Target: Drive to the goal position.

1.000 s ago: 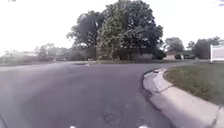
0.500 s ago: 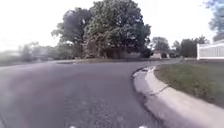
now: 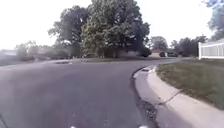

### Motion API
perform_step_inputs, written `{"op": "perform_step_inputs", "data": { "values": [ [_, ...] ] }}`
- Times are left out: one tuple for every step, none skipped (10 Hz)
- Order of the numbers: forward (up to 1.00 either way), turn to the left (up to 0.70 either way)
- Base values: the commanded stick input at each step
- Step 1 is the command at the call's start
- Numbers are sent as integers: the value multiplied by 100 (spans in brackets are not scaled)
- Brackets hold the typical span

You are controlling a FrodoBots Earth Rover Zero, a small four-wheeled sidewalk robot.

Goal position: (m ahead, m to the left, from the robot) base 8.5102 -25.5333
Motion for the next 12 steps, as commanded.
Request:
{"op": "perform_step_inputs", "data": {
  "values": [
    [100, 0],
    [100, 0],
    [100, 0],
    [100, 0],
    [100, 0],
    [100, 0],
    [100, -5],
    [100, -17],
    [100, -30],
    [100, -30],
    [100, -24],
    [100, 0]
  ]
}}
